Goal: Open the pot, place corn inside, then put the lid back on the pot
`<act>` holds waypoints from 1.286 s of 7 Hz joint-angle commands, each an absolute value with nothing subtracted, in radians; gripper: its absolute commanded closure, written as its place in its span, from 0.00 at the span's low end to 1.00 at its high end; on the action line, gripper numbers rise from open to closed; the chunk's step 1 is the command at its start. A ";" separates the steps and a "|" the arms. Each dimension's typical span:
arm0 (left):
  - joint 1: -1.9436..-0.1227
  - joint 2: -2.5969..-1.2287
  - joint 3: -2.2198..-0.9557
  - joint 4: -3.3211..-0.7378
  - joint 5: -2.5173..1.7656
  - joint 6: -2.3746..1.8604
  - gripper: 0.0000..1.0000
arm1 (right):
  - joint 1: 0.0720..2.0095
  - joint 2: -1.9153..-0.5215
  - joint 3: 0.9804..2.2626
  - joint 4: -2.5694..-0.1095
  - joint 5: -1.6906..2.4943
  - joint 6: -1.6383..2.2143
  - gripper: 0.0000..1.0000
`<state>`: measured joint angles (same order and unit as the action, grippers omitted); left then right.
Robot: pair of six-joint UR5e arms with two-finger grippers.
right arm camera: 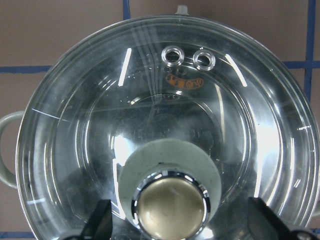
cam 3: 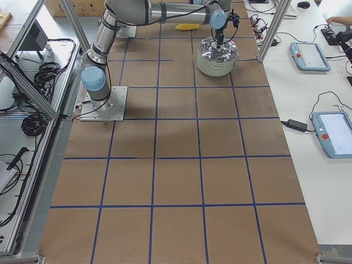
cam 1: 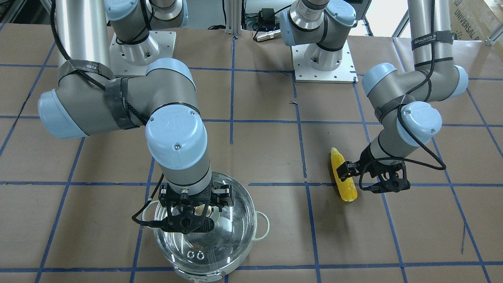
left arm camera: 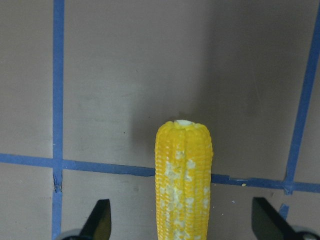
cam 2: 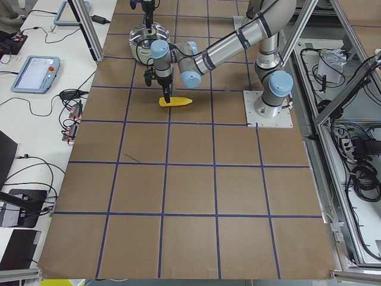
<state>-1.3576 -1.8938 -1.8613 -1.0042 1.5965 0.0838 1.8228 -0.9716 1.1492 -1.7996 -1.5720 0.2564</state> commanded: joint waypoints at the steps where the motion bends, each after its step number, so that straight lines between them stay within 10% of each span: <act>1: -1.359 -1.901 -1.896 -0.979 1.606 0.072 0.00 | 1.825 -0.969 1.141 -1.795 -1.572 0.279 0.35; 3: -1.361 -1.907 -1.901 -0.977 1.605 0.055 0.00 | 1.825 -0.965 1.140 -1.796 -1.569 0.282 0.65; 7: -1.368 -1.956 -1.928 -0.895 1.605 0.028 0.00 | 1.818 -0.979 1.017 -1.641 -1.577 0.261 0.69; 9: -1.368 -1.967 -1.936 -0.824 1.606 0.031 0.30 | 1.735 -1.012 1.019 -1.566 -1.629 0.071 0.78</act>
